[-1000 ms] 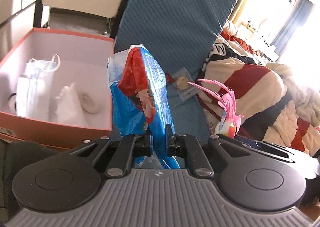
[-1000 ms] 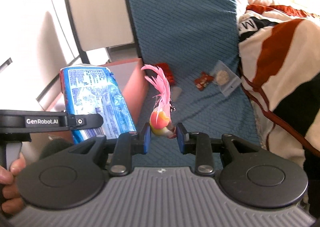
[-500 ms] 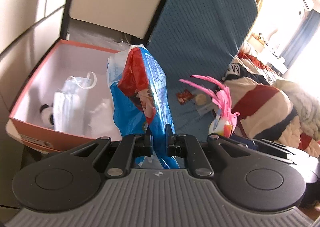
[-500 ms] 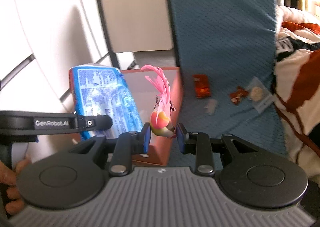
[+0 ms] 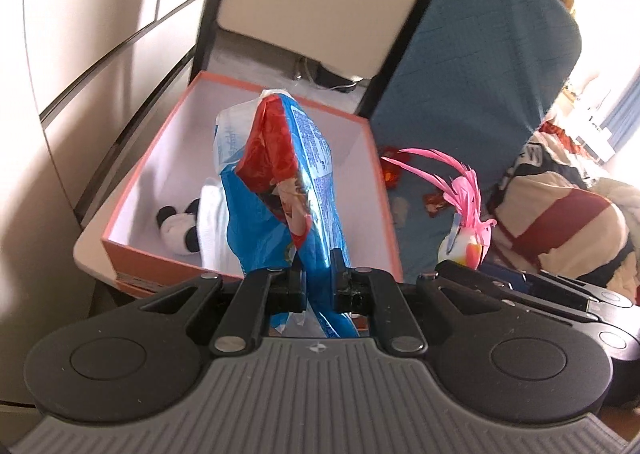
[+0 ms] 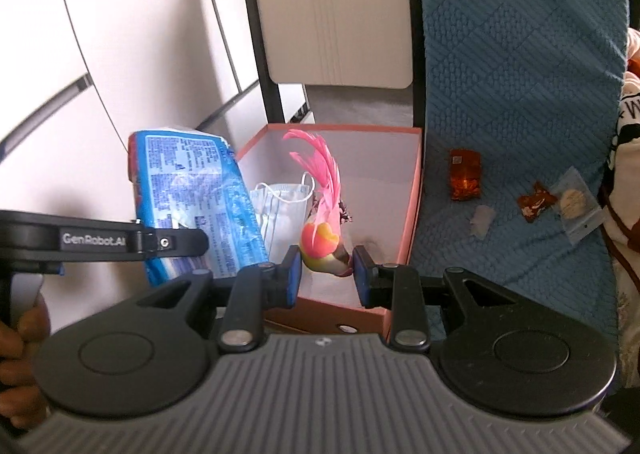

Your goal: Organize soft objects

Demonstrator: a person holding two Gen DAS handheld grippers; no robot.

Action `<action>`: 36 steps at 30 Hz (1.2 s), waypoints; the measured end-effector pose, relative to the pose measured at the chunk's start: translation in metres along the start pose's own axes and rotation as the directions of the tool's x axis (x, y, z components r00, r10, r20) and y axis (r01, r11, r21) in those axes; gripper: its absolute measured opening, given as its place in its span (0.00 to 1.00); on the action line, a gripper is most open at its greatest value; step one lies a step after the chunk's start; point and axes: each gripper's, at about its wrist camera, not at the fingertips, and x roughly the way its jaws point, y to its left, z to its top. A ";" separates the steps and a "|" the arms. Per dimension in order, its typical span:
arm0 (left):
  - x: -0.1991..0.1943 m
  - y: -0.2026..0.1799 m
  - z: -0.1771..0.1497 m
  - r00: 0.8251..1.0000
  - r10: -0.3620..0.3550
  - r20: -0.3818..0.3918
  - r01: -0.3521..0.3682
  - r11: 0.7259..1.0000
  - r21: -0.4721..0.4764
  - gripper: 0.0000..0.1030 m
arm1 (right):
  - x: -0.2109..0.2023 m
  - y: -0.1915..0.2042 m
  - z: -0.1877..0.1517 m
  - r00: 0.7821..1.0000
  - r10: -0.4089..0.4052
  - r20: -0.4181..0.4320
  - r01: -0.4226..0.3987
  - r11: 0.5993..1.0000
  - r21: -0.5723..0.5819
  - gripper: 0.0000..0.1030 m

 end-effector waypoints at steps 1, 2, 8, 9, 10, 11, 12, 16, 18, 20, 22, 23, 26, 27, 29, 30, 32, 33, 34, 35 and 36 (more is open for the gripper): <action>0.003 0.006 0.001 1.000 0.002 -0.006 -0.003 1.000 -0.007 0.12 | 0.005 0.002 0.000 1.000 0.004 -0.009 -0.004 1.000 -0.001 0.30; 0.008 0.013 0.003 1.000 0.001 -0.018 -0.002 1.000 -0.019 0.12 | 0.011 0.004 0.001 1.000 0.004 -0.020 -0.004 1.000 -0.005 0.30; 0.037 0.039 0.015 0.998 0.005 -0.065 -0.007 0.999 -0.034 0.12 | 0.049 0.010 0.006 0.997 -0.001 -0.077 0.001 1.000 -0.007 0.30; 0.042 0.043 0.016 0.997 0.005 -0.074 -0.008 0.999 -0.039 0.12 | 0.056 0.012 0.007 0.996 -0.005 -0.088 0.004 1.000 -0.010 0.30; 0.047 0.047 0.019 0.997 0.007 -0.082 -0.011 0.999 -0.040 0.12 | 0.062 0.013 0.008 0.995 -0.008 -0.098 0.006 1.000 -0.012 0.30; 0.054 0.052 0.021 0.996 0.012 -0.093 -0.016 0.999 -0.039 0.12 | 0.068 0.014 0.008 0.994 -0.007 -0.108 0.006 1.000 -0.012 0.30; 0.059 0.055 0.022 0.995 0.014 -0.101 -0.018 0.999 -0.039 0.12 | 0.075 0.015 0.008 0.993 -0.007 -0.116 0.005 1.000 -0.015 0.30; 0.082 0.068 0.032 0.990 0.000 -0.139 -0.007 0.999 -0.051 0.12 | 0.099 0.015 0.008 0.988 -0.022 -0.153 0.019 1.000 -0.020 0.30; 0.092 0.073 0.036 0.988 -0.010 -0.153 0.002 0.998 -0.055 0.12 | 0.109 0.014 0.007 0.985 -0.028 -0.170 0.026 1.000 -0.018 0.30; 0.102 0.078 0.040 0.986 -0.017 -0.168 0.007 0.998 -0.061 0.13 | 0.119 0.012 0.007 0.982 -0.032 -0.188 0.030 0.999 -0.009 0.30; 0.109 0.081 0.043 0.983 -0.032 -0.183 0.019 0.997 -0.074 0.12 | 0.127 0.011 0.007 0.979 -0.035 -0.199 0.036 0.999 -0.003 0.31; 0.110 0.082 0.044 0.982 -0.037 -0.186 0.023 0.997 -0.079 0.13 | 0.130 0.011 0.007 0.979 -0.036 -0.203 0.037 0.999 -0.002 0.31; 0.115 0.087 0.047 0.978 -0.051 -0.200 0.032 0.995 -0.099 0.13 | 0.136 0.010 0.008 0.977 -0.043 -0.208 0.043 0.999 -0.007 0.31; 0.115 0.088 0.047 0.978 -0.056 -0.203 0.035 0.994 -0.105 0.14 | 0.137 0.010 0.008 0.977 -0.045 -0.209 0.045 0.999 -0.008 0.31; 0.113 0.090 0.047 0.978 -0.054 -0.201 0.030 0.992 -0.123 0.21 | 0.140 0.009 0.009 0.975 -0.049 -0.215 0.049 0.999 -0.005 0.31; 0.111 0.092 0.048 0.979 -0.045 -0.200 0.019 0.991 -0.131 0.30 | 0.140 0.008 0.008 0.975 -0.049 -0.219 0.050 0.999 -0.003 0.32; 0.109 0.092 0.049 0.980 -0.027 -0.198 0.000 0.991 -0.135 0.54 | 0.141 0.007 0.008 0.972 -0.049 -0.230 0.051 0.999 0.003 0.35; 0.106 0.091 0.050 0.982 -0.020 -0.187 -0.004 0.992 -0.129 0.63 | 0.141 0.006 0.007 0.972 -0.043 -0.233 0.047 0.999 0.010 0.38; 0.103 0.089 0.050 0.985 -0.016 -0.170 -0.005 0.993 -0.119 0.63 | 0.140 0.005 0.007 0.972 -0.037 -0.232 0.042 0.999 0.018 0.39; 0.099 0.086 0.051 0.988 -0.010 -0.155 -0.006 0.994 -0.105 0.63 | 0.138 0.005 0.008 0.973 -0.032 -0.228 0.038 0.999 0.026 0.39; 0.095 0.082 0.052 0.990 -0.004 -0.144 -0.009 0.996 -0.088 0.63 | 0.136 0.004 0.008 0.975 -0.025 -0.222 0.032 0.999 0.028 0.39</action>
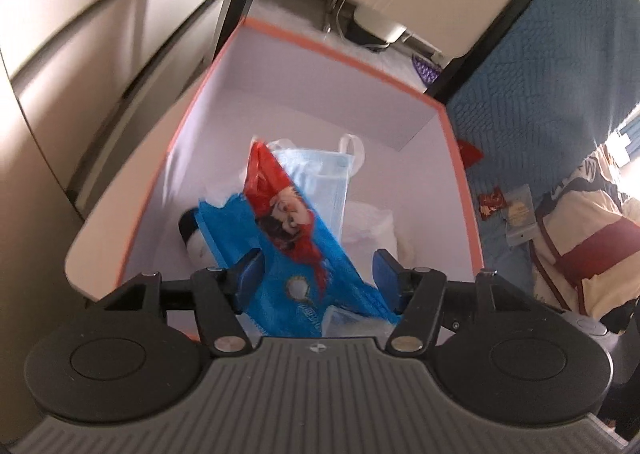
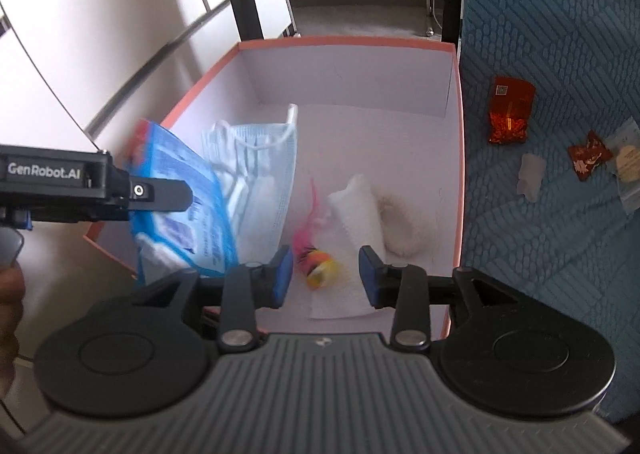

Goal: Organize soft objects
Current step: 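Open the left gripper to drop the snack bag while the right drops the bird toy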

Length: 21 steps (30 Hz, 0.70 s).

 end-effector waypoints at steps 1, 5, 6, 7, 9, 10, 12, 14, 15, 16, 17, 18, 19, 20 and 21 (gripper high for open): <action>-0.003 -0.002 0.000 1.000 0.004 0.010 -0.004 1.000 0.007 0.63 | -0.003 0.000 0.000 1.000 0.003 0.008 -0.003 1.000 -0.002 0.39; -0.020 -0.014 -0.005 0.999 -0.001 0.049 0.000 1.000 0.018 0.63 | -0.020 0.002 0.000 0.999 0.005 0.048 -0.005 1.000 -0.010 0.39; -0.023 -0.018 -0.006 0.998 -0.001 0.058 0.000 1.000 0.021 0.63 | -0.024 0.002 -0.001 0.998 0.006 0.059 -0.005 1.000 -0.012 0.39; -0.027 -0.022 -0.008 0.998 -0.001 0.066 -0.001 1.000 0.025 0.63 | -0.029 0.002 -0.001 0.998 0.004 0.070 -0.003 1.000 -0.015 0.39; -0.036 -0.030 -0.012 0.996 -0.001 0.084 -0.002 0.999 0.035 0.63 | -0.038 0.002 -0.003 0.996 0.002 0.087 0.000 1.000 -0.020 0.39; -0.041 -0.033 -0.014 0.996 0.000 0.094 -0.004 0.999 0.038 0.64 | -0.042 0.002 -0.003 0.996 0.003 0.094 -0.001 1.000 -0.019 0.39; -0.051 -0.039 -0.019 0.993 -0.002 0.114 -0.003 0.999 0.045 0.63 | -0.053 0.001 -0.006 0.994 0.007 0.111 -0.005 1.000 -0.018 0.39; -0.059 -0.047 -0.024 0.992 -0.001 0.130 -0.006 0.998 0.056 0.63 | -0.062 0.001 -0.008 0.992 0.004 0.127 -0.001 1.000 -0.023 0.39; -0.063 -0.051 -0.027 0.991 -0.001 0.136 -0.008 0.998 0.063 0.63 | -0.067 0.000 -0.009 0.991 0.004 0.137 -0.001 1.000 -0.025 0.39; -0.067 -0.055 -0.031 0.990 -0.004 0.142 -0.006 0.998 0.069 0.63 | -0.072 -0.001 -0.009 0.990 0.004 0.144 0.000 1.000 -0.026 0.39; -0.070 -0.059 -0.034 0.989 -0.008 0.149 -0.003 0.997 0.073 0.63 | -0.077 -0.002 -0.010 0.988 0.004 0.154 0.000 1.000 -0.026 0.39; -0.074 -0.062 -0.037 0.988 -0.010 0.155 -0.001 0.997 0.075 0.63 | -0.082 -0.003 -0.012 0.986 0.004 0.164 0.001 1.000 -0.028 0.39; -0.078 -0.064 -0.041 0.987 -0.013 0.158 0.000 0.997 0.079 0.63 | -0.087 -0.005 -0.013 0.985 0.002 0.173 0.003 1.000 -0.029 0.39; -0.080 -0.068 -0.044 0.987 -0.014 0.162 0.001 0.997 0.082 0.63 | -0.091 -0.007 -0.014 0.984 0.002 0.179 0.004 1.000 -0.029 0.39; -0.083 -0.070 -0.048 0.986 -0.016 0.166 0.002 0.996 0.085 0.64 | -0.095 -0.008 -0.016 0.983 0.001 0.185 0.004 1.000 -0.027 0.39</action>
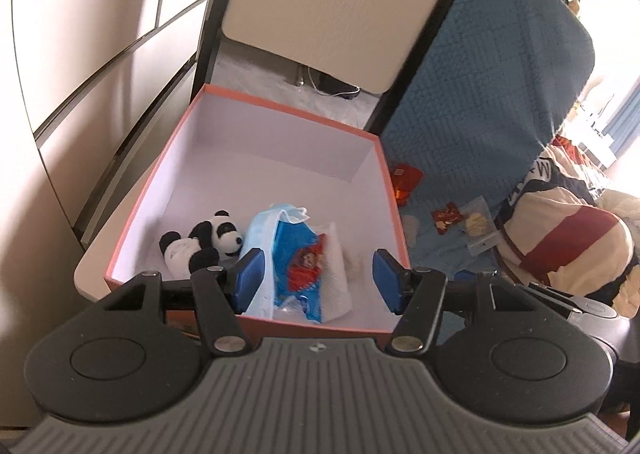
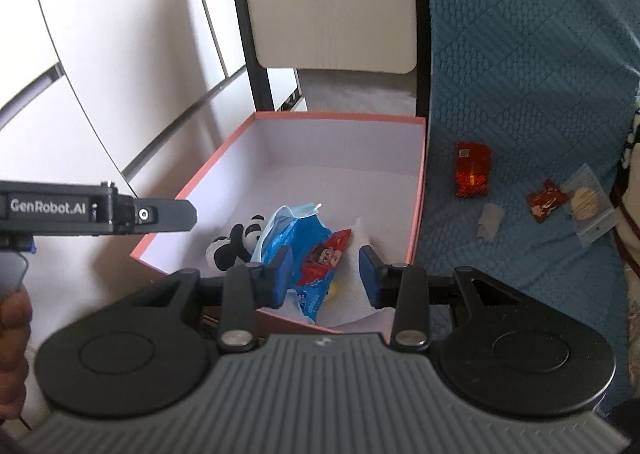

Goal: Organize soft objects
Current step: 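Open the left gripper to drop the snack bag while the right drops the bird toy, then move both grippers back from the box toward the items on the seat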

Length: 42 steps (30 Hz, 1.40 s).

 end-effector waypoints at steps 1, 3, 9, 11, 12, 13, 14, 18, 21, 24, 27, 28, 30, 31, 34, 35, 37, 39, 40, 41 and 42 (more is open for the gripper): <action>-0.003 -0.004 -0.003 1.000 -0.003 0.004 0.003 1.000 0.003 0.63 | -0.004 -0.002 -0.001 1.000 0.000 0.007 0.000 1.000 0.003 0.39; -0.010 -0.011 -0.008 1.000 -0.005 0.014 0.005 1.000 0.013 0.63 | -0.013 -0.006 -0.003 1.000 0.002 0.017 -0.002 1.000 0.008 0.39; -0.025 -0.034 -0.020 0.999 -0.015 0.042 0.013 0.998 0.058 0.64 | -0.038 -0.012 -0.010 0.998 -0.009 0.057 0.009 1.000 0.006 0.39; -0.029 -0.042 -0.025 0.999 -0.023 0.044 0.020 0.998 0.067 0.64 | -0.047 -0.015 -0.013 0.997 -0.015 0.070 0.015 1.000 0.009 0.39; -0.029 -0.045 -0.027 0.999 -0.028 0.045 0.024 0.997 0.071 0.64 | -0.051 -0.016 -0.015 0.997 -0.020 0.075 0.020 1.000 0.009 0.39; -0.030 -0.048 -0.029 0.998 -0.033 0.045 0.030 0.996 0.079 0.64 | -0.054 -0.018 -0.016 0.997 -0.024 0.078 0.023 1.000 0.010 0.39; -0.032 -0.052 -0.032 0.998 -0.034 0.050 0.029 0.996 0.090 0.64 | -0.058 -0.019 -0.018 0.996 -0.027 0.081 0.026 1.000 0.011 0.39; -0.037 -0.061 -0.042 0.997 -0.046 0.060 0.039 0.992 0.117 0.64 | -0.071 -0.026 -0.025 0.994 -0.047 0.098 0.045 0.999 0.019 0.39; -0.040 -0.069 -0.051 0.996 -0.065 0.065 0.055 0.988 0.141 0.64 | -0.079 -0.032 -0.032 0.992 -0.059 0.109 0.056 0.998 0.030 0.39; -0.041 -0.077 -0.062 0.995 -0.068 0.068 0.055 0.984 0.169 0.64 | -0.085 -0.035 -0.037 0.990 -0.081 0.120 0.078 0.997 0.029 0.39; -0.042 -0.083 -0.069 0.995 -0.076 0.070 0.062 0.982 0.177 0.64 | -0.091 -0.039 -0.043 0.987 -0.096 0.129 0.092 0.995 0.035 0.39; -0.042 -0.084 -0.071 0.994 -0.079 0.070 0.065 0.982 0.180 0.64 | -0.093 -0.040 -0.044 0.986 -0.100 0.133 0.095 0.995 0.038 0.39; -0.041 -0.086 -0.074 0.994 -0.087 0.068 0.073 0.979 0.188 0.64 | -0.098 -0.043 -0.048 0.984 -0.110 0.140 0.105 0.994 0.043 0.39; -0.041 -0.087 -0.076 0.994 -0.089 0.070 0.073 0.978 0.194 0.64 | -0.101 -0.044 -0.049 0.983 -0.116 0.143 0.111 0.993 0.045 0.39; -0.040 -0.089 -0.080 0.993 -0.089 0.073 0.073 0.976 0.206 0.64 | -0.108 -0.048 -0.055 0.980 -0.132 0.150 0.125 0.991 0.054 0.39; -0.038 -0.089 -0.081 0.993 -0.091 0.070 0.075 0.976 0.205 0.64 | -0.109 -0.049 -0.056 0.979 -0.137 0.149 0.130 0.990 0.058 0.39; -0.035 -0.091 -0.083 0.993 -0.099 0.066 0.084 0.976 0.202 0.64 | -0.112 -0.052 -0.061 0.978 -0.145 0.153 0.136 0.989 0.066 0.39; -0.032 -0.094 -0.086 0.992 -0.109 0.069 0.093 0.974 0.208 0.64 | -0.115 -0.056 -0.065 0.976 -0.154 0.157 0.144 0.987 0.073 0.39; -0.031 -0.096 -0.088 0.991 -0.114 0.074 0.096 0.972 0.214 0.64 | -0.116 -0.059 -0.068 0.974 -0.158 0.160 0.147 0.986 0.078 0.39; -0.029 -0.099 -0.091 0.990 -0.120 0.080 0.100 0.970 0.221 0.64 | -0.117 -0.061 -0.071 0.974 -0.162 0.162 0.150 0.985 0.082 0.39; -0.027 -0.101 -0.093 0.989 -0.125 0.084 0.103 0.968 0.227 0.64 | -0.118 -0.063 -0.074 0.973 -0.165 0.163 0.153 0.985 0.085 0.39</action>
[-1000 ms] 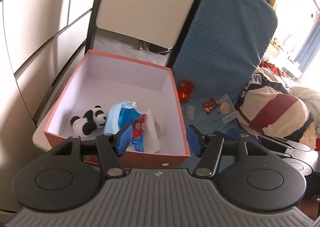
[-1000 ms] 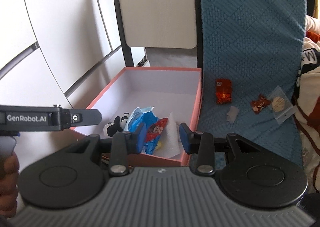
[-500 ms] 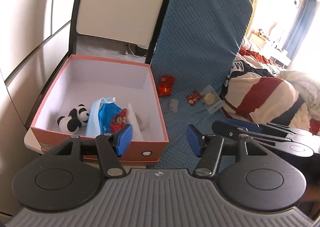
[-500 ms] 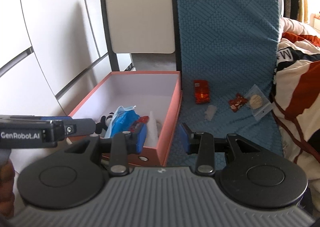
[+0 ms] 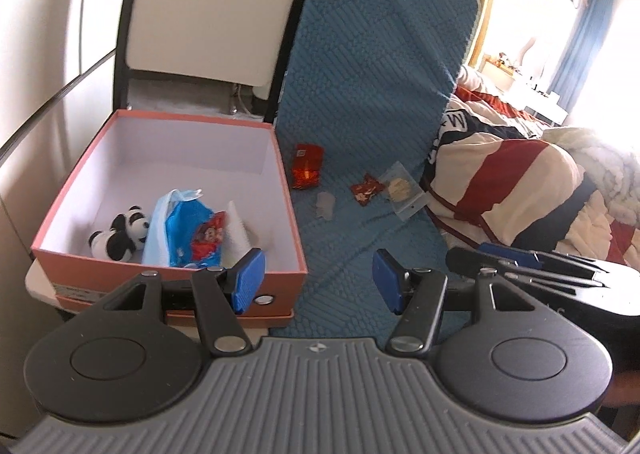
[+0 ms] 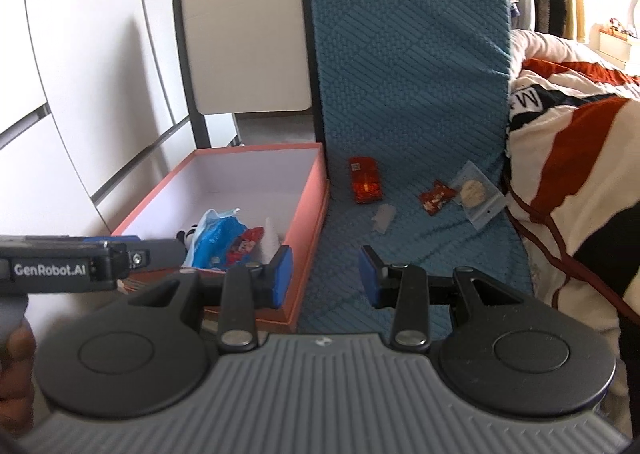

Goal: Organize soft objects
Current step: 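Move both grippers back from the box toward the items on the seat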

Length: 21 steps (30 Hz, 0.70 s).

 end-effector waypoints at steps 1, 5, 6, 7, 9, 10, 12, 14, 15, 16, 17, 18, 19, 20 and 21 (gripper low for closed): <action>0.002 -0.003 -0.002 1.000 0.001 -0.001 -0.001 1.000 0.002 0.64 | -0.001 -0.003 -0.003 1.000 -0.007 0.001 0.007 1.000 0.000 0.39; 0.008 -0.014 -0.013 1.000 -0.016 -0.004 0.016 1.000 -0.011 0.63 | -0.009 -0.013 -0.013 1.000 -0.017 0.003 0.017 1.000 0.004 0.39; 0.010 -0.018 -0.016 1.000 -0.022 -0.007 0.022 1.000 -0.008 0.64 | -0.011 -0.016 -0.015 1.000 -0.022 0.005 0.022 1.000 0.005 0.39; 0.011 -0.021 -0.018 1.000 -0.026 -0.010 0.026 1.000 -0.004 0.64 | -0.014 -0.018 -0.016 1.000 -0.027 0.007 0.027 1.000 0.004 0.39; 0.014 -0.029 -0.022 1.000 -0.023 -0.014 0.023 1.000 0.008 0.64 | -0.018 -0.023 -0.020 0.999 -0.039 0.012 0.039 0.999 0.000 0.39; 0.015 -0.033 -0.023 1.000 -0.023 -0.013 0.023 1.000 0.015 0.64 | -0.019 -0.025 -0.022 0.999 -0.046 0.011 0.046 0.999 -0.001 0.39; 0.015 -0.039 -0.025 1.000 -0.026 -0.004 0.026 0.999 0.026 0.64 | -0.022 -0.033 -0.025 0.998 -0.054 0.012 0.054 0.999 0.008 0.39; 0.015 -0.044 -0.027 1.000 -0.020 0.000 0.020 0.999 0.029 0.63 | -0.024 -0.040 -0.026 0.998 -0.057 0.014 0.056 0.998 0.015 0.39; 0.017 -0.045 -0.028 1.000 -0.020 -0.001 0.020 0.999 0.026 0.64 | -0.024 -0.043 -0.027 0.998 -0.058 0.014 0.058 0.998 0.019 0.39; 0.018 -0.047 -0.028 1.000 -0.023 -0.004 0.023 1.000 0.021 0.64 | -0.024 -0.046 -0.028 0.998 -0.061 0.014 0.060 0.998 0.024 0.39; 0.020 -0.048 -0.028 1.000 -0.025 -0.008 0.025 1.000 0.017 0.63 | -0.024 -0.049 -0.030 0.998 -0.063 0.013 0.063 0.998 0.029 0.39; 0.023 -0.049 -0.028 1.000 -0.027 -0.012 0.027 1.000 0.015 0.64 | -0.024 -0.052 -0.032 0.998 -0.068 0.010 0.067 0.997 0.034 0.39; 0.025 -0.051 -0.029 0.999 -0.028 -0.015 0.028 0.999 0.016 0.64 | -0.023 -0.055 -0.034 0.997 -0.072 0.007 0.071 0.997 0.037 0.39; 0.029 -0.053 -0.029 0.999 -0.029 -0.019 0.029 0.999 0.017 0.64 | -0.022 -0.058 -0.036 0.997 -0.080 0.004 0.080 0.996 0.038 0.39; 0.031 -0.055 -0.029 0.999 -0.032 -0.023 0.032 0.999 0.020 0.64 | -0.022 -0.061 -0.039 0.996 -0.090 0.001 0.090 0.995 0.036 0.39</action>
